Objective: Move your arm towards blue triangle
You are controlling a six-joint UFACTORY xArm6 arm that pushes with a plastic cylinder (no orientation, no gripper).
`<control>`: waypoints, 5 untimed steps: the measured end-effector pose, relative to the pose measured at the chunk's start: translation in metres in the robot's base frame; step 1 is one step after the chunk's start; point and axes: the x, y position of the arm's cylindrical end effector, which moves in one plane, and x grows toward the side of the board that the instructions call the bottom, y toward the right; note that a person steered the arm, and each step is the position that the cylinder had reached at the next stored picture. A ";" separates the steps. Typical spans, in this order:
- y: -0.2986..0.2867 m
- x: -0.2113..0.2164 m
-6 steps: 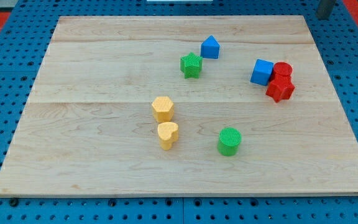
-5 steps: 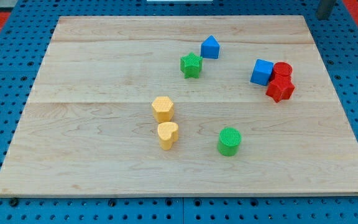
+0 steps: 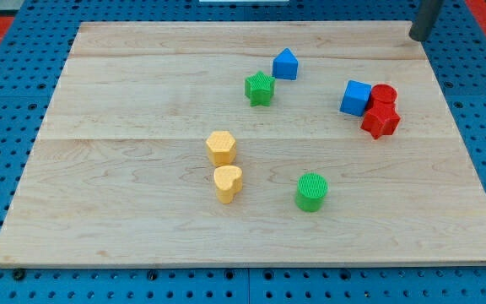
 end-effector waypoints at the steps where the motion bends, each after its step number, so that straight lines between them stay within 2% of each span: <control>1: -0.003 0.000; 3: -0.113 0.035; 4: -0.116 0.035; 5: -0.134 0.071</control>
